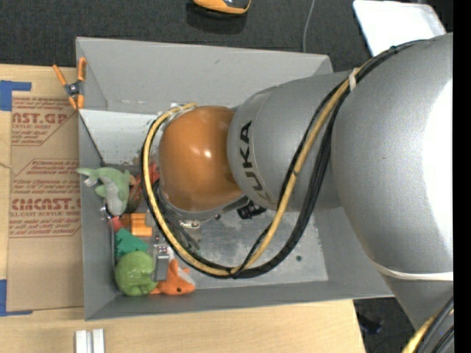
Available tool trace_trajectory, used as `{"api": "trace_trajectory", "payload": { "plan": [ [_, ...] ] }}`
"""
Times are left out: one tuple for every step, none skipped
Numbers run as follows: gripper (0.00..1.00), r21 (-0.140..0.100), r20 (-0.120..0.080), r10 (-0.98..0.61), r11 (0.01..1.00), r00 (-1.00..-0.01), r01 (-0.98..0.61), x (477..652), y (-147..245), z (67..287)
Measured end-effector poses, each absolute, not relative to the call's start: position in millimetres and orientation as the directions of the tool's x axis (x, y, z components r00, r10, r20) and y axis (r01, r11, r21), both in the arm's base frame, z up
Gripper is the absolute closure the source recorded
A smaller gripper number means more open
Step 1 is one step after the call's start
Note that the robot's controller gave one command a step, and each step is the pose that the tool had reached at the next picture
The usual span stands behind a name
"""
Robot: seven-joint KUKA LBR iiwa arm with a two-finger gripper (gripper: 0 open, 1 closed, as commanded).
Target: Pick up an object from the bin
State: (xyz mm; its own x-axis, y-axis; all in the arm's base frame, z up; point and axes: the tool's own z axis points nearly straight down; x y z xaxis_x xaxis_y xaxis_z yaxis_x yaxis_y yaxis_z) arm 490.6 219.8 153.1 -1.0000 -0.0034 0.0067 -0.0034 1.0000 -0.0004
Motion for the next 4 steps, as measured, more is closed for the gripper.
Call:
{"api": "trace_trajectory", "payload": {
  "plan": [
    [0.00, 0.001, 0.000, -0.001, 1.000, -1.000, -0.001, 492.7, 218, 158],
    [0.00, 0.001, -0.003, -0.405, 0.914, -0.914, -0.405, 484.1, 220, 98],
    [0.00, 0.001, -0.002, -0.556, 0.831, -0.831, -0.556, 482.0, 231, 117],
    [0.00, 0.001, -0.006, -0.596, 0.803, -0.803, -0.596, 481.4, 240, 110]
  ]
}}
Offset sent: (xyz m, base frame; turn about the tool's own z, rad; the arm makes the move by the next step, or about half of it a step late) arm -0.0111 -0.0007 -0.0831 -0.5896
